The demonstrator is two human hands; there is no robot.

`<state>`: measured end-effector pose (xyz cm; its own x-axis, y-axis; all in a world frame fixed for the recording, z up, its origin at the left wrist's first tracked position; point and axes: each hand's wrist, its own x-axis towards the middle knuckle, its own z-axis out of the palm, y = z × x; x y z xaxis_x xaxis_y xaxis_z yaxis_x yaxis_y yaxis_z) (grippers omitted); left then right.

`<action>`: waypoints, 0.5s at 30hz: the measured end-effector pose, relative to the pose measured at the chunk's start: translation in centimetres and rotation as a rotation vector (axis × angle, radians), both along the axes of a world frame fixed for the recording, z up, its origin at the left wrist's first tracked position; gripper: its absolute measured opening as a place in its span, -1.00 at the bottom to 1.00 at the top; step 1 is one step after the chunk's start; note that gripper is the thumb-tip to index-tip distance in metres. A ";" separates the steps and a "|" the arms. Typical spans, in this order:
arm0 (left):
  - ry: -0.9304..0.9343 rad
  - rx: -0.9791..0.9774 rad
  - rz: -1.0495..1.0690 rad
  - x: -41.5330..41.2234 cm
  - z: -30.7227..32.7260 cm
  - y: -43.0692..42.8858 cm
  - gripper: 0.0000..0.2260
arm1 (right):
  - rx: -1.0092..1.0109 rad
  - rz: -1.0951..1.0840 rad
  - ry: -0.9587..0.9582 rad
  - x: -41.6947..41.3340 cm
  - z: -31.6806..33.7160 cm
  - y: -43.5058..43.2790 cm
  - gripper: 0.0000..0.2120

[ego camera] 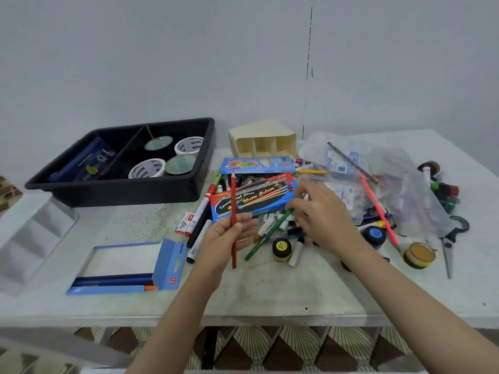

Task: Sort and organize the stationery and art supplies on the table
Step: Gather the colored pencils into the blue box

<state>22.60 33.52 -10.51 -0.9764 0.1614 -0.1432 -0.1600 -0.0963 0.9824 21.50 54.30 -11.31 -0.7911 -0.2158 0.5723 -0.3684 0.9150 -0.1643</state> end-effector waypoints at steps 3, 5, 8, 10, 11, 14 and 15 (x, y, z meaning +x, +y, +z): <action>0.041 -0.059 0.010 -0.6 0.3 -0.3 -0.76 | -0.063 0.013 0.062 0.4 1.6 0.4 -0.86; 0.056 -0.103 -0.039 -0.8 0.7 -0.2 -0.76 | -0.109 0.035 0.072 0.7 2.9 0.5 -0.89; 0.047 -0.153 -0.180 -0.8 1.5 0.6 -0.75 | -0.138 0.077 0.067 1.2 4.4 0.4 -0.87; -0.006 -0.098 -0.289 -0.6 2.1 1.5 -0.76 | -0.109 0.093 0.082 1.4 5.0 0.4 -0.87; -0.039 -0.067 -0.331 -0.5 2.3 1.9 -0.75 | -0.084 0.095 0.095 1.5 5.0 0.4 -0.87; -0.139 0.008 -0.412 -0.3 2.3 3.1 -0.69 | -0.053 0.095 0.097 1.7 4.6 0.8 -0.85; -0.170 0.036 -0.432 -0.2 2.2 3.5 -0.70 | -0.066 0.085 0.083 1.8 4.3 1.0 -0.81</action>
<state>22.42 36.98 -8.33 -0.7817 0.5560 -0.2826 -0.3516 -0.0186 0.9360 23.34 55.34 -6.98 -0.7212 -0.2393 0.6501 -0.4586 0.8683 -0.1891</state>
